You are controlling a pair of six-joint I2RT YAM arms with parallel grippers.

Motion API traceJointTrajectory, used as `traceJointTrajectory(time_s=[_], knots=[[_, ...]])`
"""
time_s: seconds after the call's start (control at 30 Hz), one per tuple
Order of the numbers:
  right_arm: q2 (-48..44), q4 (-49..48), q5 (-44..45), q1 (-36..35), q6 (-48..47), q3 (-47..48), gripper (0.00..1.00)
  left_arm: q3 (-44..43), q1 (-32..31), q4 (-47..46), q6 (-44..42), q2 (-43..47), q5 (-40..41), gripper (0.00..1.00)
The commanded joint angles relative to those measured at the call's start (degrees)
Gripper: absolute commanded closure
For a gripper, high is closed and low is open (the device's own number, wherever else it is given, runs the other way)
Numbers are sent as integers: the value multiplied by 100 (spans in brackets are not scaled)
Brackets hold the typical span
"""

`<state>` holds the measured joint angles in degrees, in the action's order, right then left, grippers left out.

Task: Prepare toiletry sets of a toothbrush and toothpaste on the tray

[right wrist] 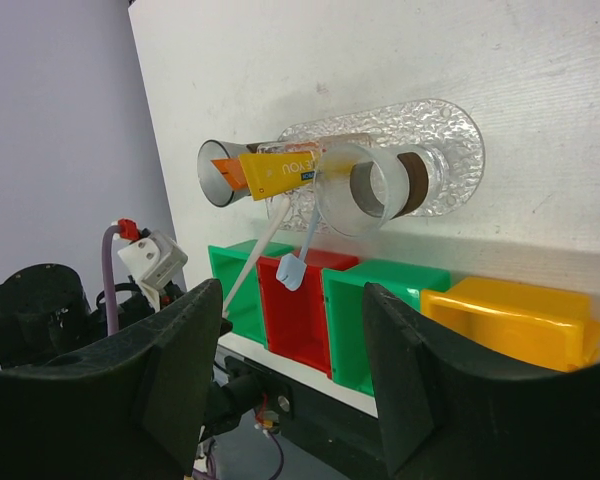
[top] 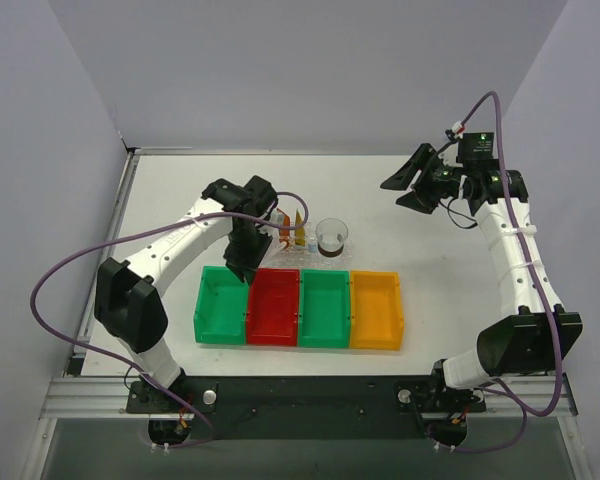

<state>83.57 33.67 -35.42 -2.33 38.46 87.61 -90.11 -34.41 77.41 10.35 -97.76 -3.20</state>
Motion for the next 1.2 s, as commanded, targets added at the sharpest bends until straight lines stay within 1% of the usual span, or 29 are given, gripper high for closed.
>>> traceJointTrajectory(time_s=[0.0, 1.17], knots=[[-69, 34, -114, 48, -93, 28, 47, -297, 22, 1031, 64, -77, 48, 100], [256, 34, -176, 154, -93, 247, 46, -868, 49, 899, 108, -718, -66, 100]])
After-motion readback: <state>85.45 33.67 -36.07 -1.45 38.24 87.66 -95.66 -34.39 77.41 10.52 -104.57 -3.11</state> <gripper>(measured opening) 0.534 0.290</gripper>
